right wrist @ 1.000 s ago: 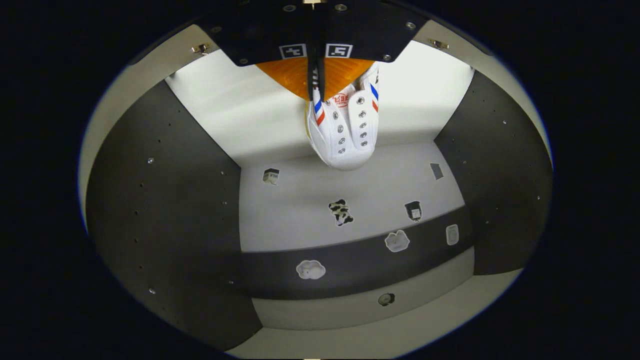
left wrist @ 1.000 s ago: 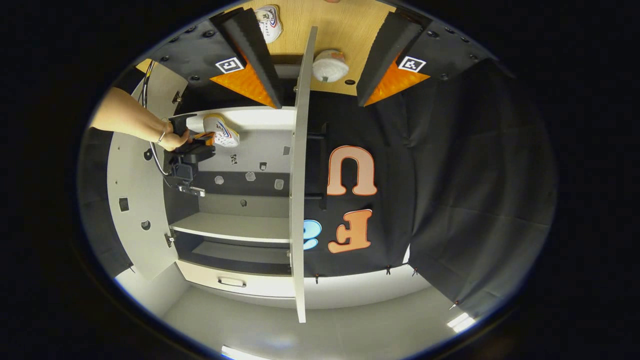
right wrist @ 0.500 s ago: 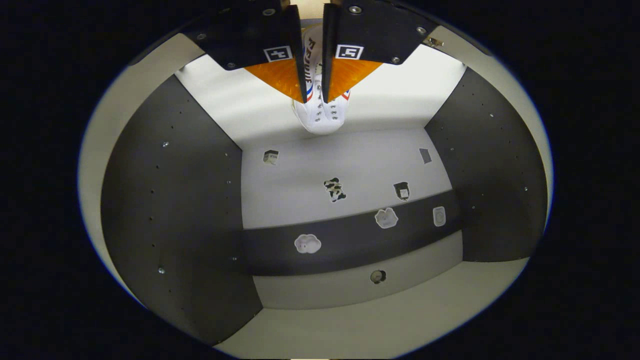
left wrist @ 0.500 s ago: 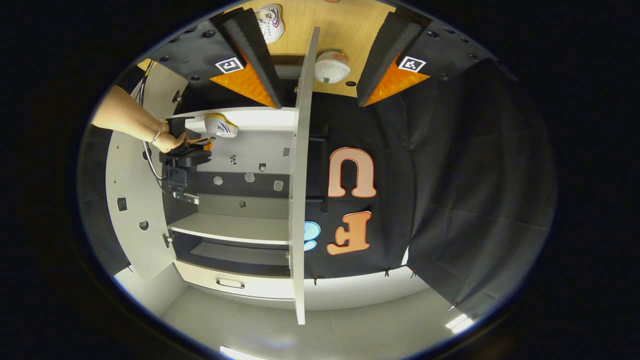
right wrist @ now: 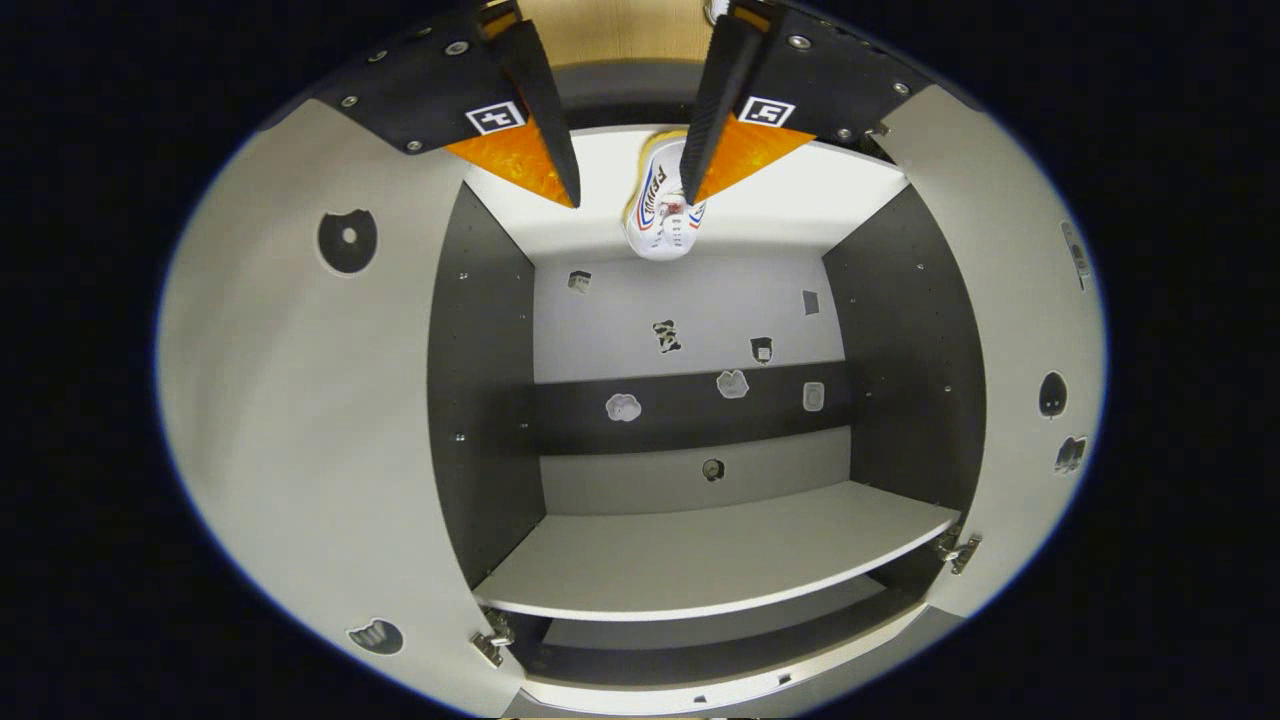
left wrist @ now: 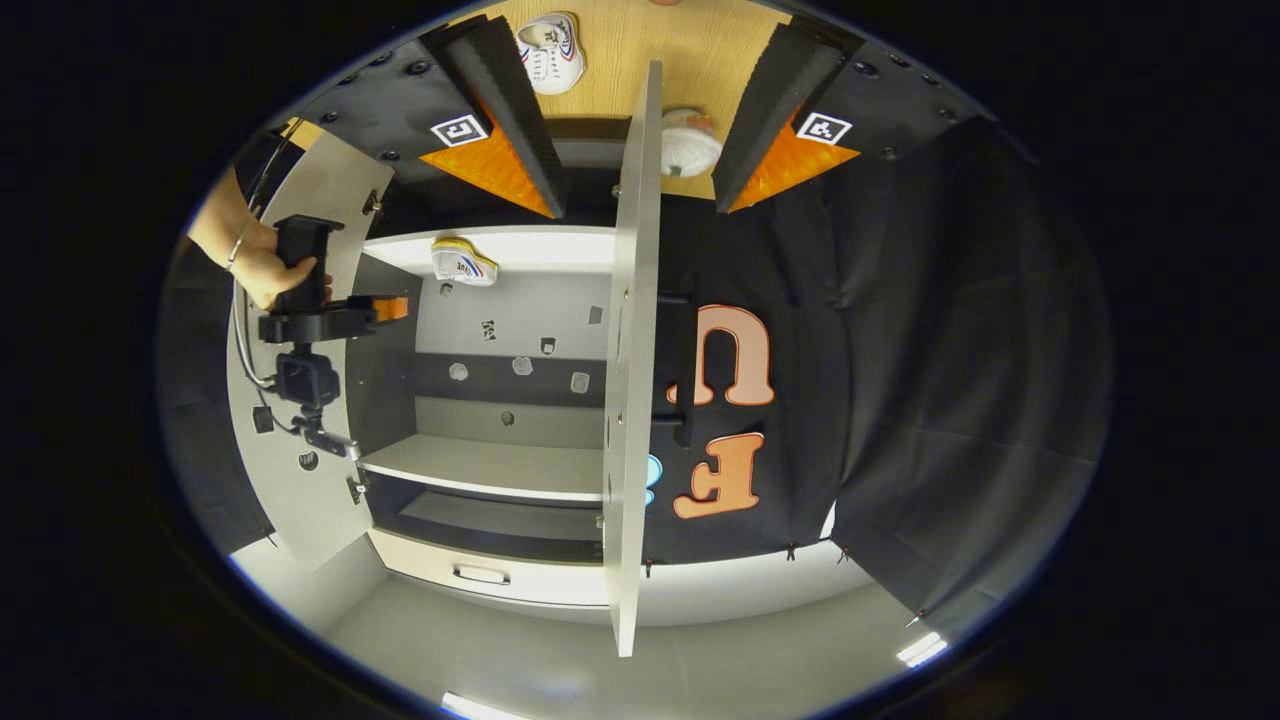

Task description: Grab one shoe with the right hand and put it into the shoe cabinet, grab the other shoe with the left hand and put it into the shoe cabinet; then close the right door with the right hand and the left door with the left hand.

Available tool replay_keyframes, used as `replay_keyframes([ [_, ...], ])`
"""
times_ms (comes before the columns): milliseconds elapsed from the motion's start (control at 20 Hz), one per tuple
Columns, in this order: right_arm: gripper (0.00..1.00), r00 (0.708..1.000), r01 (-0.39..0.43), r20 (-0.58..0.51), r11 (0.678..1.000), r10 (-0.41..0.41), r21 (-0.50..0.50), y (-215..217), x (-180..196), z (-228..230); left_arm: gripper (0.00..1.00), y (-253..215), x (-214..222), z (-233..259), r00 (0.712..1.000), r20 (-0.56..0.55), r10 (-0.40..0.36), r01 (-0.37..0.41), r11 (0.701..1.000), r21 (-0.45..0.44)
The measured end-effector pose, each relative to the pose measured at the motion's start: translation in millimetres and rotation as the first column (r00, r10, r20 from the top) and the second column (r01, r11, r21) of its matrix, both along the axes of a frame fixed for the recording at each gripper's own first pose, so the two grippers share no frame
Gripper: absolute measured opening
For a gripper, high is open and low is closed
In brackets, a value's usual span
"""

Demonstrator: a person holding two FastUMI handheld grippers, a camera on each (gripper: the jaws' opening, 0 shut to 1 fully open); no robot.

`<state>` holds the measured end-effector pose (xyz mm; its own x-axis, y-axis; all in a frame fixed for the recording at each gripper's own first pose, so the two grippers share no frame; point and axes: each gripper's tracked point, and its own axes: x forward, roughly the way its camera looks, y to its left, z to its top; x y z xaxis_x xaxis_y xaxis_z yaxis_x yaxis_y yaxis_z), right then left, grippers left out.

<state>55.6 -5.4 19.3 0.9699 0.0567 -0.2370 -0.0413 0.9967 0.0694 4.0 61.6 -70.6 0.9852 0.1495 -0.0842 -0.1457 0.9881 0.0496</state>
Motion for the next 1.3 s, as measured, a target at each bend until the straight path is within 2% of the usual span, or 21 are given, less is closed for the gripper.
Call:
replay_keyframes([
  [150,0.71,0.998,-0.003,0.062,1.000,0.005,-0.030,-10.5,-37.5,18.6,0.96,-4.6,-1.9,-6.1,1.000,-0.007,-0.007,0.007,1.000,0.000],
  [350,0.76,0.994,-0.014,0.106,0.999,0.018,-0.042,-23.2,-82.7,36.5,0.96,-16.0,0.9,-20.6,0.999,-0.031,-0.031,0.030,0.999,-0.012],
  [650,0.87,0.991,0.024,0.135,0.999,-0.019,-0.037,-48.9,-139.8,42.1,0.98,-32.3,14.5,-72.9,0.992,-0.108,-0.059,0.059,0.998,0.001],
  [850,0.92,0.989,0.007,0.147,0.998,0.001,-0.054,-53.5,-159.7,34.7,0.96,-40.8,23.5,-126.5,0.979,-0.194,-0.063,0.070,0.997,0.026],
  [1200,0.92,0.993,0.048,0.116,0.995,-0.039,-0.082,-76.2,-180.4,12.6,0.96,-55.0,38.4,-216.5,0.934,-0.342,-0.102,0.097,0.995,-0.031],
  [1300,0.92,0.993,0.057,0.105,0.995,-0.049,-0.078,-81.0,-185.2,7.5,0.97,-49.6,43.6,-241.6,0.923,-0.376,-0.085,0.088,0.996,-0.009],
])
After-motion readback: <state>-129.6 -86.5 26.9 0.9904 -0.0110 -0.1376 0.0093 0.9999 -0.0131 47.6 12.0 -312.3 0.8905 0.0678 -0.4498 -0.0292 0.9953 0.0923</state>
